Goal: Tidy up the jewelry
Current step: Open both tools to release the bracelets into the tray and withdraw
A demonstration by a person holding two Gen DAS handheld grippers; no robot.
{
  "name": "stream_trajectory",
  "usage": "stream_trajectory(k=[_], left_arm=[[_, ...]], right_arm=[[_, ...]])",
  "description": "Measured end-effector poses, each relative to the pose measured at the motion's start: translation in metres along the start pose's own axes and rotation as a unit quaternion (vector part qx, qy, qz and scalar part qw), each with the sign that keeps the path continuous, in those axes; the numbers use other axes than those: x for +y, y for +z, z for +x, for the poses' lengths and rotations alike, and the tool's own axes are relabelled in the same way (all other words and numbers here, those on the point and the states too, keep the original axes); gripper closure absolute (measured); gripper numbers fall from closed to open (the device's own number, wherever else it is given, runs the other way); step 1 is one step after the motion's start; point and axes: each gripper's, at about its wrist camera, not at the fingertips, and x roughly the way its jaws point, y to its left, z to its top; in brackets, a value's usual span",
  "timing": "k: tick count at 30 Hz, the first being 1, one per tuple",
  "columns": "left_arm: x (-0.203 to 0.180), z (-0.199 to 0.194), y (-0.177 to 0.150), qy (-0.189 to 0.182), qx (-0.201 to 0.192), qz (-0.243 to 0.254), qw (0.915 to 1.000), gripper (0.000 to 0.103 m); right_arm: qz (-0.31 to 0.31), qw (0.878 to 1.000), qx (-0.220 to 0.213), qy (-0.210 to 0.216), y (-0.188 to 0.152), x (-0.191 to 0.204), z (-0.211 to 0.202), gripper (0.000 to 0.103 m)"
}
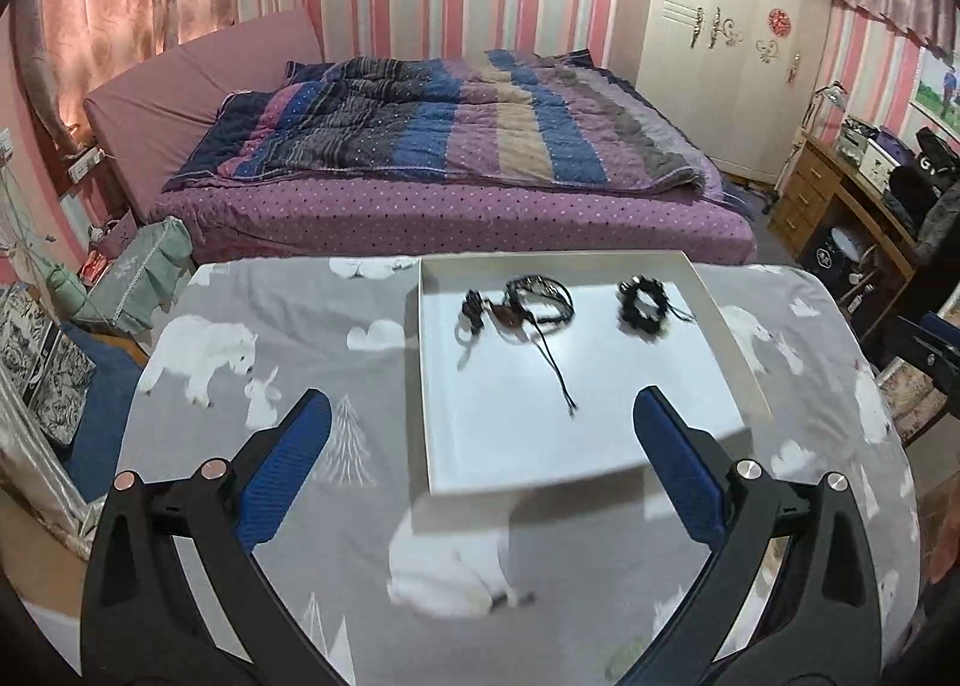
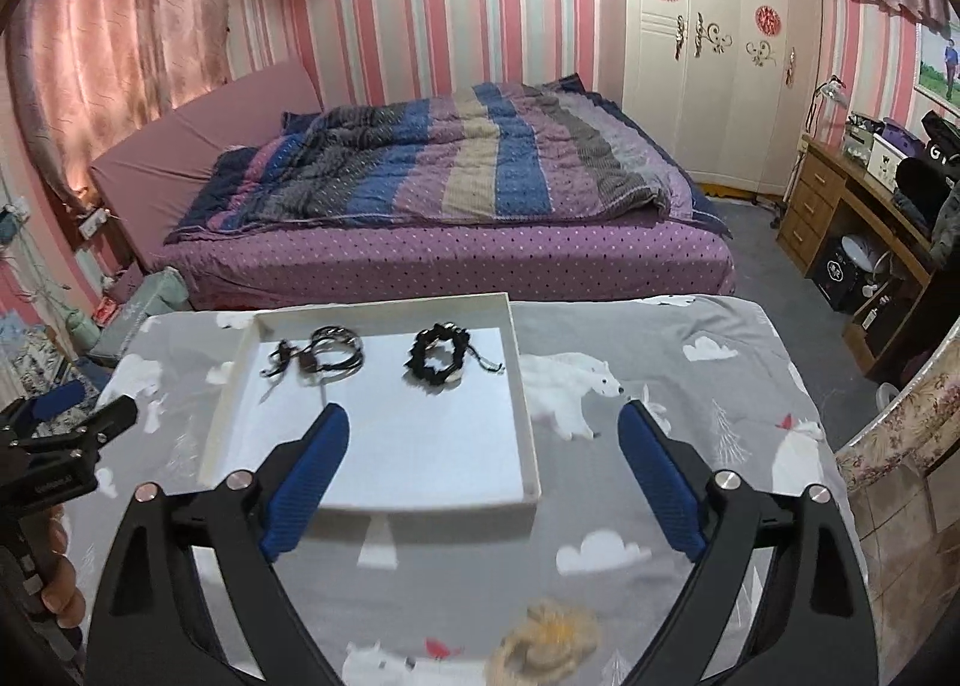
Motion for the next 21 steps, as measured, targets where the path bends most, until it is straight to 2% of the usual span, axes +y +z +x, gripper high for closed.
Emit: stream_trajectory(k=[10,13,19,21], left_arm=[[-0.008,-0.038,-0.074,0.0,-0.001,0.024,0.9997,0.003],[-0.005,-0.044,-0.094,0.011,-0.007,0.024,0.9996,0.003],[-0.005,-0.057,-0.123,-0.002,-0.012,0.026,0.9996,0.003],[-0.01,-0.061,-0.131,0.004,-0.012,0.038,0.9992,0.003]], right_arm=[[-0.019,1.0,0.003,-0.001,-0.07,0.0,-0.058,0.009],[-0.021,1.0,0.012,0.002,-0.094,-0.006,-0.063,0.009],[-0.01,1.0,0.02,-0.014,-0.129,-0.021,-0.069,0.009],[-0.013,0.999,0.022,-0.019,-0.139,-0.023,-0.073,0.009]])
